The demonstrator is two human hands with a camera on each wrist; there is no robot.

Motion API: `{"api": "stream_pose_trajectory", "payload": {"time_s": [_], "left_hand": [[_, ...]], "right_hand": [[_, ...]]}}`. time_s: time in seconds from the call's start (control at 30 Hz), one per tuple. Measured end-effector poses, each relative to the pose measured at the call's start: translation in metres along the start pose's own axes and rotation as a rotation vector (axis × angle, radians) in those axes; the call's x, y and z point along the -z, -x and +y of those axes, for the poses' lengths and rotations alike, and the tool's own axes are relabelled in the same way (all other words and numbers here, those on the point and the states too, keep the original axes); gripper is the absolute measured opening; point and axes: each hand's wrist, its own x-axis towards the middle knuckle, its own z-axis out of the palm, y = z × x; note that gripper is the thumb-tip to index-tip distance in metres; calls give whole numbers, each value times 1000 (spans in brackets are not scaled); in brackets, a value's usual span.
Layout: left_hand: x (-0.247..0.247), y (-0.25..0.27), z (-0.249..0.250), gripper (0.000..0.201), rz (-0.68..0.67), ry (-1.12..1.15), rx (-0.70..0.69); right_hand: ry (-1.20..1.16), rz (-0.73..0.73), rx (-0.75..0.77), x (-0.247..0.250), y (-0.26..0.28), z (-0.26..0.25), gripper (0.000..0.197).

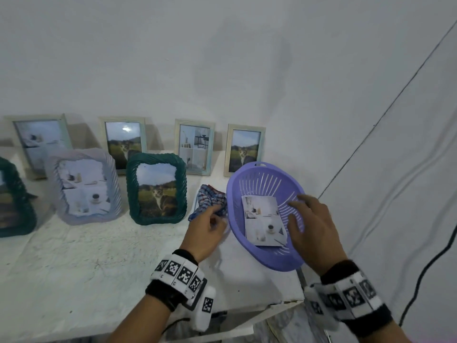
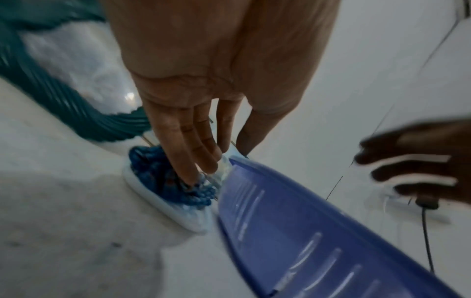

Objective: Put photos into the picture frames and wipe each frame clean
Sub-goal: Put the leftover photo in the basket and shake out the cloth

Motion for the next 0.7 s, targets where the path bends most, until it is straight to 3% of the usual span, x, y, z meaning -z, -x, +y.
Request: {"api": "stream_pose_trajectory", "payload": {"time_s": [0.07, 0.13, 0.23, 0.33, 0.5, 0.6, 0.7], "left_hand": [[12, 6, -12, 30, 68, -160, -86], [24, 10, -22, 27, 88, -263, -119], [37, 12, -34, 32, 79, -360, -106], [46, 13, -42, 35, 42, -408, -105], [55, 9, -52, 44, -74, -464, -122], [61, 9, -56, 49, -136, -492, -119], [73, 18, -60, 46, -153, -462, -176]], "right_hand": [[-134, -21, 203, 0, 18, -46, 28], [-241, -136, 283, -13, 32, -81, 28], [-256, -419, 201, -52, 36, -102, 39], [-103, -652, 64, -91, 24, -107, 55], [72, -703, -33, -127, 10, -103, 60], [163, -668, 38, -134, 20, -104, 54], [125, -619, 85, -131, 42, -111, 61]]}}
